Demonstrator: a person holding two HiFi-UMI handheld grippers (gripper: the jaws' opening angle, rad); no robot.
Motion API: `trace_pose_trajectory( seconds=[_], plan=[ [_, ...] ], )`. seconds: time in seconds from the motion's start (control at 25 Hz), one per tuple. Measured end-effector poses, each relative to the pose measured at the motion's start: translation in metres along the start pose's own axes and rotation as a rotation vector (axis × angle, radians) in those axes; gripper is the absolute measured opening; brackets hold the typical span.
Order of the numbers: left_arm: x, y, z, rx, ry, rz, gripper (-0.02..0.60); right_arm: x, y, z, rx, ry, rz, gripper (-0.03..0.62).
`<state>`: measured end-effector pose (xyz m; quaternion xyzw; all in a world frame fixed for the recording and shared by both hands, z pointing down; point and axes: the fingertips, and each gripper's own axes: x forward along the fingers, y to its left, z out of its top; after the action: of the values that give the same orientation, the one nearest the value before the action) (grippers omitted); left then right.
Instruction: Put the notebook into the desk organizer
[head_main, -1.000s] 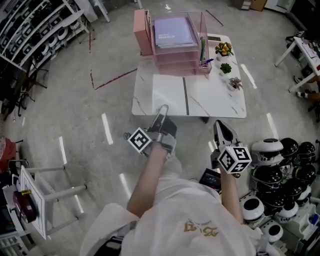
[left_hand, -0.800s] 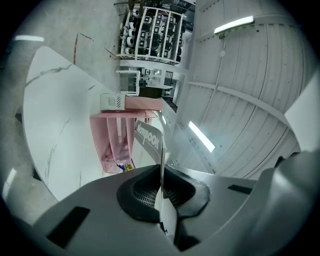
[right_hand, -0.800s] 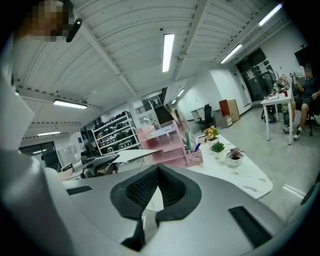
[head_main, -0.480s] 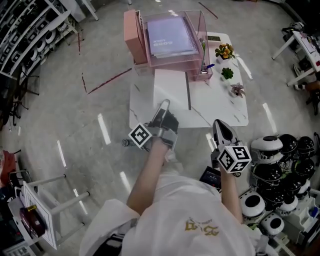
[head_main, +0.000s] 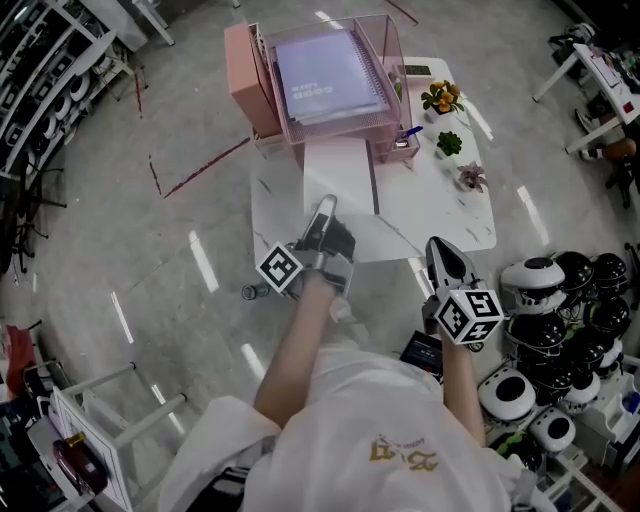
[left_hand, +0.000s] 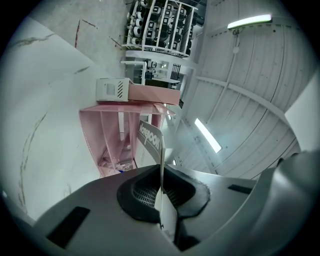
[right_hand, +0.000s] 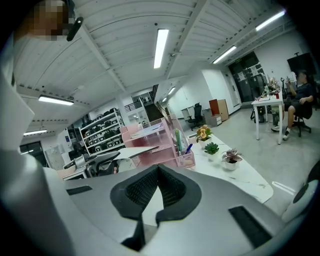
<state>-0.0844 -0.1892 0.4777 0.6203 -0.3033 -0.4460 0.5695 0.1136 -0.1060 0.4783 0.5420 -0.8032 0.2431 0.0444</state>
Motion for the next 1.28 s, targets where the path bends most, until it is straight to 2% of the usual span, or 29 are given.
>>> trace_pose_trajectory(
  seconds=[0.4, 0.64, 1.28],
  plan=[
    [0.008, 0.025, 0.017, -0.041, 0.026, 0.024, 0.026, 0.020, 0.012, -0.006, 0.006, -0.002, -0.036, 0.012],
    [0.007, 0.037, 0.029, -0.058, 0.004, 0.051, 0.026, 0.031, 0.020, 0.000, -0.007, -0.012, -0.034, 0.012],
    [0.031, 0.059, 0.039, -0.062, -0.038, 0.076, 0.026, 0.080, 0.005, 0.013, -0.001, -0.004, 0.029, 0.012]
  ],
)
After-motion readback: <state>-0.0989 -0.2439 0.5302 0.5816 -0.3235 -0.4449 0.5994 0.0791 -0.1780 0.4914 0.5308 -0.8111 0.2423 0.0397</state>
